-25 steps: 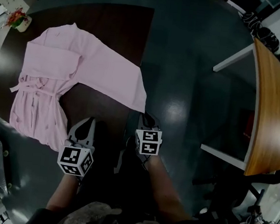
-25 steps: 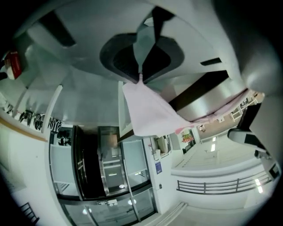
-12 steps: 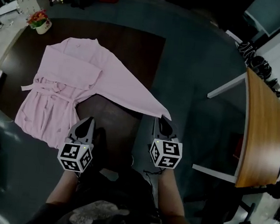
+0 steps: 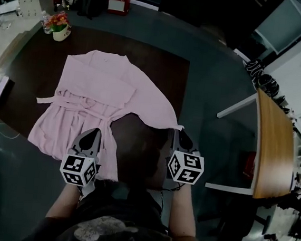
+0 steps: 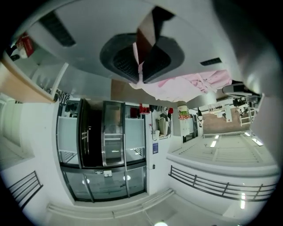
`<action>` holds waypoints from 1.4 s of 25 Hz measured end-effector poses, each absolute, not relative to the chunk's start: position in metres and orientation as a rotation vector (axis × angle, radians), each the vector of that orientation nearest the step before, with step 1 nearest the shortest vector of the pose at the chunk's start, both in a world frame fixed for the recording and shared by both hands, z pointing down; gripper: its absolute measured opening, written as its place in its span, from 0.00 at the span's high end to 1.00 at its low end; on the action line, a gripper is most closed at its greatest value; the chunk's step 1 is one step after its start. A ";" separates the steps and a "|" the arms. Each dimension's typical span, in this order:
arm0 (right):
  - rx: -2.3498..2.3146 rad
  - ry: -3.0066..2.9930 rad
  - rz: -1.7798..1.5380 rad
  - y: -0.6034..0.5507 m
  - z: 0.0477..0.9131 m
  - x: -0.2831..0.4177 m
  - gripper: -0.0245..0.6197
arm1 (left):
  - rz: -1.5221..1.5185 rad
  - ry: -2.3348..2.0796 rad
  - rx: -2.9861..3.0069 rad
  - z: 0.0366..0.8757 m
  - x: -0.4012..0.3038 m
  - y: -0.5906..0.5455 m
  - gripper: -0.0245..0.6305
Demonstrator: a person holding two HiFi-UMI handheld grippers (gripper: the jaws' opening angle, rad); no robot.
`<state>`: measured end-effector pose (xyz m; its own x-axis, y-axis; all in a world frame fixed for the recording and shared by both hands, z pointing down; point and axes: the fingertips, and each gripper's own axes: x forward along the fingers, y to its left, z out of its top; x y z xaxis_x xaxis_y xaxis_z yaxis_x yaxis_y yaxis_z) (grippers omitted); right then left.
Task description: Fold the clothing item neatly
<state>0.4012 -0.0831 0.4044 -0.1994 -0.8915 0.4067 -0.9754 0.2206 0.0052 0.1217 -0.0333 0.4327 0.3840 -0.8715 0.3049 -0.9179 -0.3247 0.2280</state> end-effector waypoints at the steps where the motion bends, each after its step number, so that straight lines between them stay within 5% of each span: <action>1: 1.753 -2.164 0.347 -0.082 0.401 0.391 0.93 | 0.176 -1.549 2.295 0.433 0.109 -0.032 0.95; 9: 1.815 -2.036 0.340 -0.079 0.416 0.343 0.93 | 0.206 -1.495 2.339 0.431 0.044 -0.025 0.95; 24: 1.908 -2.079 0.338 -0.131 0.389 0.343 0.93 | 0.269 -1.576 2.334 0.413 0.028 -0.076 0.95; 35: 1.790 -2.120 0.160 -0.196 0.359 0.221 0.93 | 0.267 -1.622 2.359 0.400 -0.072 -0.133 0.95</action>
